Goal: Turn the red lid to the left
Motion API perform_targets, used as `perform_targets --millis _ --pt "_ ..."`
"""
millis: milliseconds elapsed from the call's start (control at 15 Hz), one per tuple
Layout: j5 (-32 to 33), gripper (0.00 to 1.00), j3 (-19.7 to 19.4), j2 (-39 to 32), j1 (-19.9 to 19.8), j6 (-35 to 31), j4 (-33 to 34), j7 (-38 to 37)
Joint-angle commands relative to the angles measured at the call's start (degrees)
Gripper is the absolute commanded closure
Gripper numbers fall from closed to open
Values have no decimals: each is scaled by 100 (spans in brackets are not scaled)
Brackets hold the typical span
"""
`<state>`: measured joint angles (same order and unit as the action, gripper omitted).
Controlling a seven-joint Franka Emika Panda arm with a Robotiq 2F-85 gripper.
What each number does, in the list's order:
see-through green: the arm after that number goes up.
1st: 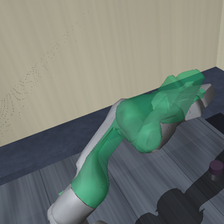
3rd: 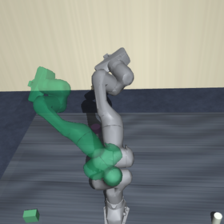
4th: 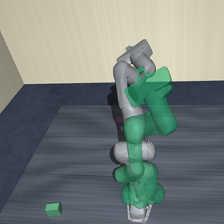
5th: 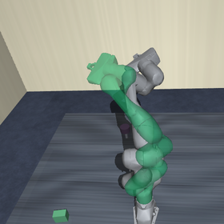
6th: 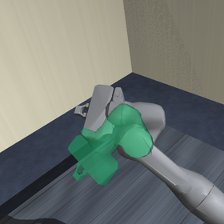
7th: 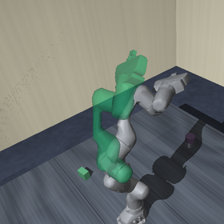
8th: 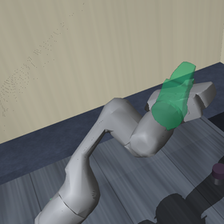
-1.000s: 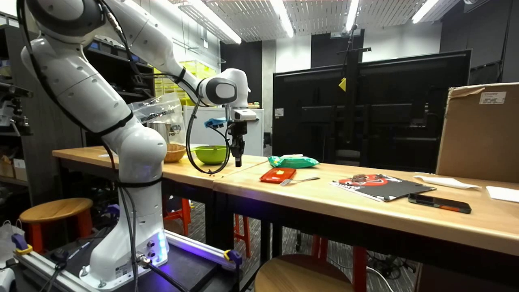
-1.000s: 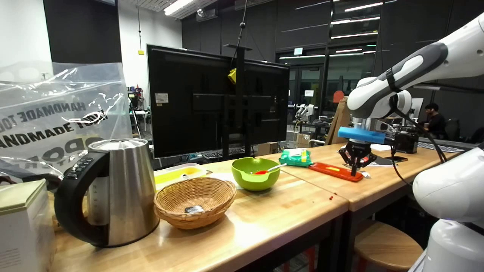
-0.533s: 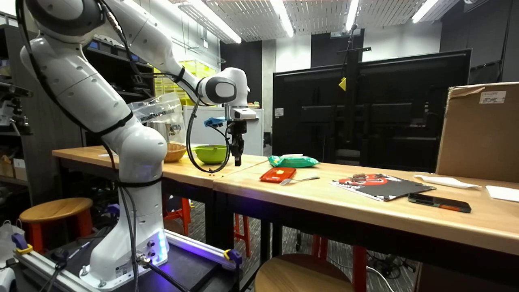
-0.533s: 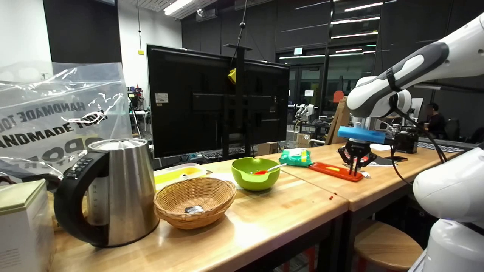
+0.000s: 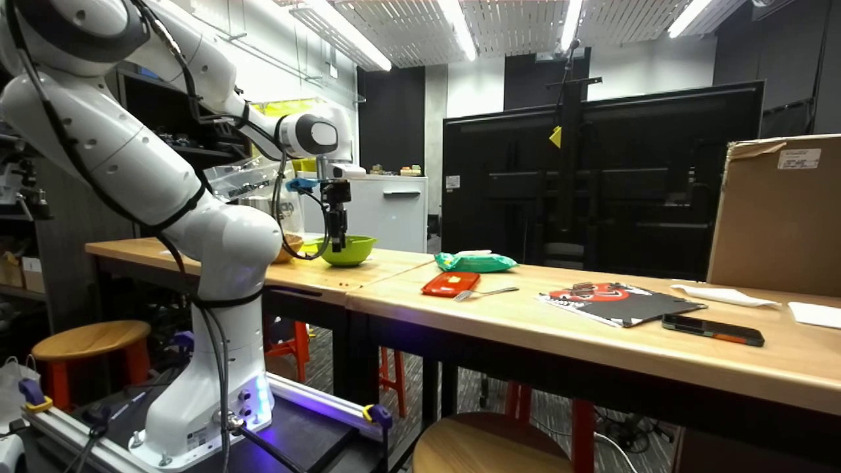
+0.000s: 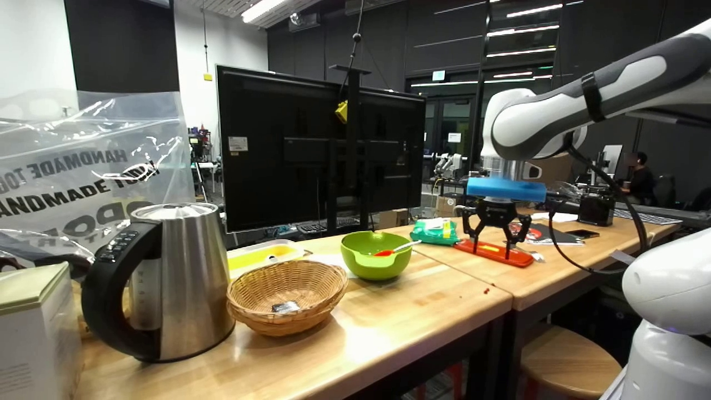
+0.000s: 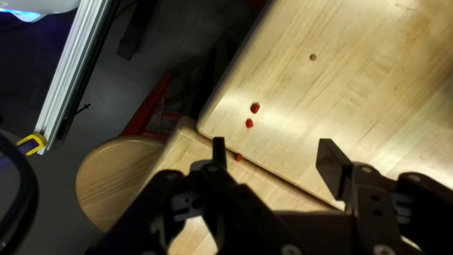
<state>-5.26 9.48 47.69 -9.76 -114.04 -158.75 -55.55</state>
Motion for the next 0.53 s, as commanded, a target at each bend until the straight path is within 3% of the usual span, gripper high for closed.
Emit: perform_targets --millis 0,467 --pt "312 2 165 227 61 171 -51 -100" --pt "1027 0 -141 283 -208 75 -22 72"
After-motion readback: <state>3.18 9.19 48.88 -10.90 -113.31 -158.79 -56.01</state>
